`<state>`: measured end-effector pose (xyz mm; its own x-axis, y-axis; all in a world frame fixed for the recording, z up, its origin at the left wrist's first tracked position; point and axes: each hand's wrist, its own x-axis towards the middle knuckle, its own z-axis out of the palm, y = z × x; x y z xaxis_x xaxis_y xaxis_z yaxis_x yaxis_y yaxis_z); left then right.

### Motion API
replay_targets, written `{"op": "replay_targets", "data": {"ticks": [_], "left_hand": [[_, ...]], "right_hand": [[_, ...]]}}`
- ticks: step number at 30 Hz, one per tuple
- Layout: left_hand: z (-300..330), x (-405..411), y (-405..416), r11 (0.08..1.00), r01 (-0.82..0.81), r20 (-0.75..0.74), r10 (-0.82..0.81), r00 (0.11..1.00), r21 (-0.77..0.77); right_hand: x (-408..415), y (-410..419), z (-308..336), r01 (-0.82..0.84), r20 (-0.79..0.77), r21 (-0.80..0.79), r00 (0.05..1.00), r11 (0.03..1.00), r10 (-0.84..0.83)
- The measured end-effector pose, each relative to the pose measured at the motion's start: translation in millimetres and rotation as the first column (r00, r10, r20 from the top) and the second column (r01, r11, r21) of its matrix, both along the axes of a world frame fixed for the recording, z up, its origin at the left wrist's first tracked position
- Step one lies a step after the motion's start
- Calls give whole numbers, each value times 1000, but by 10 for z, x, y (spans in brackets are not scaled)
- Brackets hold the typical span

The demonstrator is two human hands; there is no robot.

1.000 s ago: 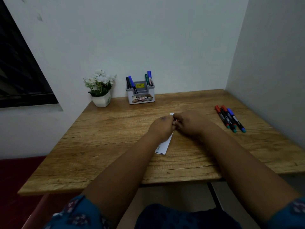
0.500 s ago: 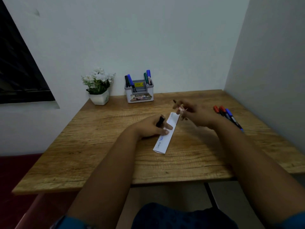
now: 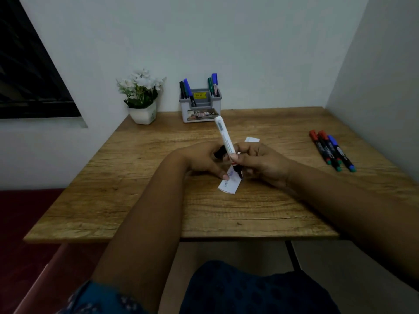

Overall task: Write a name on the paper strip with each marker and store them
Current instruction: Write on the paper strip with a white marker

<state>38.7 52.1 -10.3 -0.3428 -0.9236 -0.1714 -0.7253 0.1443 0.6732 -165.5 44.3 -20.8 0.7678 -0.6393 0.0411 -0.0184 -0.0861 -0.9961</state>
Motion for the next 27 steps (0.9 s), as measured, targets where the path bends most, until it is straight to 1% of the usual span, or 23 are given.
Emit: {"op": "replay_targets", "data": {"ticks": [2,3,5,7,9,12,17,21,25,27], "left_hand": [[-12,12,-13,1000,-10,0,10,1000,14],[2,15,-7,1000,14,-2,-14,1000,26],[32,36,-2,996,80,36,-82,996,44],[52,52,0,990,121,81,-126,989,73],[57,60,-13,988,118,83,-126,988,100],[48,58,-22,987,126,71,-133,989,102],[36,62,-32,983,146,85,-155,984,110],[29,60,-31,981,153,78,-163,984,116],[38,52,-19,982,149,97,-160,982,114],[43,46,-11,982,150,95,-161,982,114]], "right_hand": [[21,22,-72,14,2,-48,1000,999,-14],[25,23,-98,34,13,-67,999,997,-34],[16,15,-115,68,60,-46,996,997,-65],[-16,1,-124,54,73,-86,996,995,-48],[-53,24,-107,48,-7,-190,999,981,-50],[-79,49,-85,21,-130,-327,989,945,-67],[-60,88,-116,17,-220,-473,966,881,-136],[-55,110,-106,-1,-219,-490,968,872,-122],[-42,105,-103,-52,-248,-539,964,840,-100],[-55,67,-113,-26,-248,-526,961,850,-124]]}}
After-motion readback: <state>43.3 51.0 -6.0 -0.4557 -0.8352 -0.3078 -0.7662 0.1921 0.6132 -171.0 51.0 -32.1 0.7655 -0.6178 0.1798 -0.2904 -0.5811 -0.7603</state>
